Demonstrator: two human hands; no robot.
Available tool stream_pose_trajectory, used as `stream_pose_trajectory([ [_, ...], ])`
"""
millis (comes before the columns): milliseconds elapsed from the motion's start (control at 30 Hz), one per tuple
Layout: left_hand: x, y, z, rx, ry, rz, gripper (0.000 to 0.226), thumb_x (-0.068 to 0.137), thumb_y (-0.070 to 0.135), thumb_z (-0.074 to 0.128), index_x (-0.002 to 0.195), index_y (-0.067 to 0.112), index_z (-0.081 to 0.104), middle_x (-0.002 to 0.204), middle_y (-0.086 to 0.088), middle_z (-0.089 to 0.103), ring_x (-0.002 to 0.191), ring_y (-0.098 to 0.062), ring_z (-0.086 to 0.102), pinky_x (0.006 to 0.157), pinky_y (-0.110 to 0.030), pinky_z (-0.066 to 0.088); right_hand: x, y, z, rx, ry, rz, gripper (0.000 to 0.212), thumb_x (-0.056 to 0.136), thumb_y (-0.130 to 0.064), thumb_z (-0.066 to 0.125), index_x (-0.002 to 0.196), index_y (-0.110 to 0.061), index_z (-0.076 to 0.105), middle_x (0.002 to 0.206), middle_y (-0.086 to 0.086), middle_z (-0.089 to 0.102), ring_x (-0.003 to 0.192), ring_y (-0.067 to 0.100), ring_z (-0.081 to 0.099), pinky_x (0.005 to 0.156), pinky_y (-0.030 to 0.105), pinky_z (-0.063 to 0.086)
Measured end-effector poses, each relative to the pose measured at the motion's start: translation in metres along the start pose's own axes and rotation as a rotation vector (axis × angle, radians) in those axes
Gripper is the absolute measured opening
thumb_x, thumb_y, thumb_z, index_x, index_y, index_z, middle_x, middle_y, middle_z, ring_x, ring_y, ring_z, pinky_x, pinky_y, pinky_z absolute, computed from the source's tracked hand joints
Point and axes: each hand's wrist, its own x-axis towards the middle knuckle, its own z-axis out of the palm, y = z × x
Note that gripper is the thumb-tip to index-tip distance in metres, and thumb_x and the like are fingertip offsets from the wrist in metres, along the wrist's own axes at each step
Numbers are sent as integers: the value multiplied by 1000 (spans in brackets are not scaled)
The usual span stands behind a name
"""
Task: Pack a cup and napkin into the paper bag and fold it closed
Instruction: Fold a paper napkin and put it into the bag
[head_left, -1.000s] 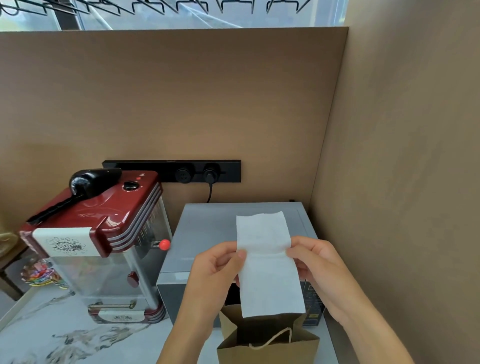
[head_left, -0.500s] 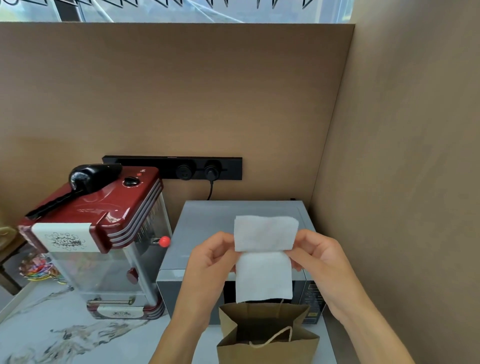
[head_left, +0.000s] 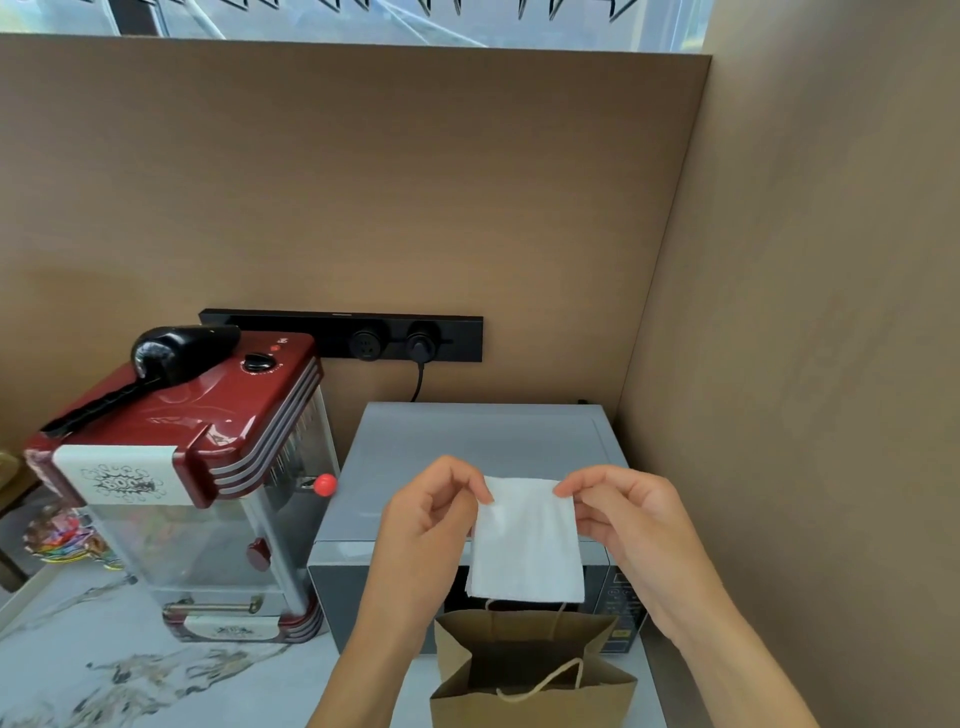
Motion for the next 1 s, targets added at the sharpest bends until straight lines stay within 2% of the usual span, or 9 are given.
stream_pose_trajectory([
  [67, 1, 1, 1, -22, 22, -19, 26, 99, 15, 44, 80, 24, 59, 88, 5, 63, 92, -17, 64, 68, -28, 48, 0, -1, 1, 38, 1, 0, 23, 95, -13, 59, 82, -16, 78, 88, -3, 77, 88, 18, 73, 79, 29, 60],
  [167, 3, 5, 5, -126, 52, -81, 13, 99, 30, 45, 100, 30, 58, 94, -1, 70, 92, -18, 69, 75, -29, 55, -1, -1, 0, 0, -6, -37, 8, 90, -16, 68, 89, -18, 76, 89, -4, 77, 90, 13, 72, 77, 26, 58],
  [267, 5, 5, 4, -110, 1, -74, 32, 85, 50, 53, 113, 36, 54, 89, 0, 75, 89, -14, 71, 79, -30, 56, -1, -3, 0, -19, -25, -52, 10, 86, -12, 72, 95, -18, 71, 90, -1, 76, 91, 13, 72, 71, 22, 57],
  [433, 7, 2, 1, 40, 5, -42, 12, 90, 30, 61, 101, 30, 67, 83, 10, 76, 84, 0, 69, 69, -17, 50, 0, -6, 2, 9, -6, -53, 28, 87, -14, 71, 109, -26, 61, 90, -1, 77, 86, 8, 73, 64, 16, 56],
  [600, 9, -1, 3, 141, 20, 32, 8, 89, 28, 62, 88, 29, 70, 80, 21, 71, 85, 7, 63, 63, -8, 51, 1, -3, 4, -31, 4, -46, 21, 88, -26, 69, 109, -27, 66, 94, -3, 77, 92, 9, 72, 67, 16, 57],
  [700, 10, 0, 7, 239, 18, 92, 8, 89, 35, 59, 86, 36, 67, 86, 21, 69, 90, 8, 60, 67, -13, 52, 2, -2, 5, -55, -23, -22, 18, 84, -32, 72, 99, -22, 72, 93, -4, 76, 88, 10, 72, 68, 19, 58],
  [800, 11, 2, 9, 292, 37, 132, 12, 89, 41, 51, 87, 40, 63, 90, 23, 66, 91, 10, 58, 66, -12, 52, 4, -3, 5, -72, -13, -28, 20, 84, -33, 72, 95, -17, 73, 90, 0, 76, 83, 11, 73, 66, 19, 58],
  [933, 12, 5, 8, 157, -49, 24, 9, 85, 32, 67, 94, 33, 66, 90, 10, 73, 84, 2, 68, 63, -15, 57, 5, -5, 3, -34, 9, -61, 21, 85, -30, 71, 94, -11, 71, 86, 2, 76, 79, 11, 74, 61, 17, 57],
  [1000, 12, 5, 9, 164, -83, 14, 6, 83, 31, 70, 89, 31, 68, 89, 9, 73, 83, -2, 69, 60, -15, 55, 5, -5, 3, -41, -13, -71, 23, 85, -31, 70, 94, -10, 70, 86, 2, 75, 79, 11, 74, 61, 17, 56],
])
